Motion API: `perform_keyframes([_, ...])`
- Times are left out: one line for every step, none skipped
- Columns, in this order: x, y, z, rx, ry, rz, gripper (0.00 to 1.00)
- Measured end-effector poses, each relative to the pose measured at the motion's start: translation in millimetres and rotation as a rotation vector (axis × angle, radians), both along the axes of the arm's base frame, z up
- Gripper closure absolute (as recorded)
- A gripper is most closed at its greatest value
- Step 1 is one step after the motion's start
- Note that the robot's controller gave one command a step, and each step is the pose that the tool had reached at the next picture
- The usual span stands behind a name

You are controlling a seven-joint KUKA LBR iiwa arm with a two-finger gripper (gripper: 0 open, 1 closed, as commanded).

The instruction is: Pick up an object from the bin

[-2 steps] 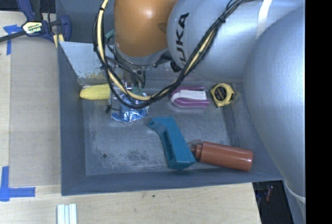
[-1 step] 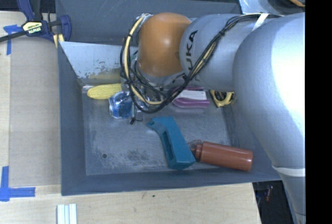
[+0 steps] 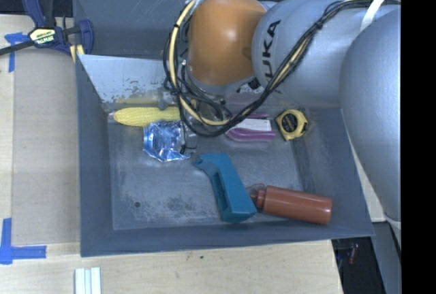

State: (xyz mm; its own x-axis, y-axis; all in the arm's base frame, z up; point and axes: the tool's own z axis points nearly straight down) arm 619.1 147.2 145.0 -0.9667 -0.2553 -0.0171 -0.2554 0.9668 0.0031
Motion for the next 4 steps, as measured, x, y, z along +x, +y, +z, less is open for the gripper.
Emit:
perform_keyframes([10.7, -35, -43, 0.004, -0.008, -0.044, 0.00])
perform_keyframes([12.1, -29, -67, 0.001, -0.024, 0.244, 0.00])
perform_keyframes([8.2, -21, -66, 0.006, -0.021, 0.094, 1.00])
perform_keyframes([7.0, -22, -67, 0.004, -0.016, 0.094, 1.00])
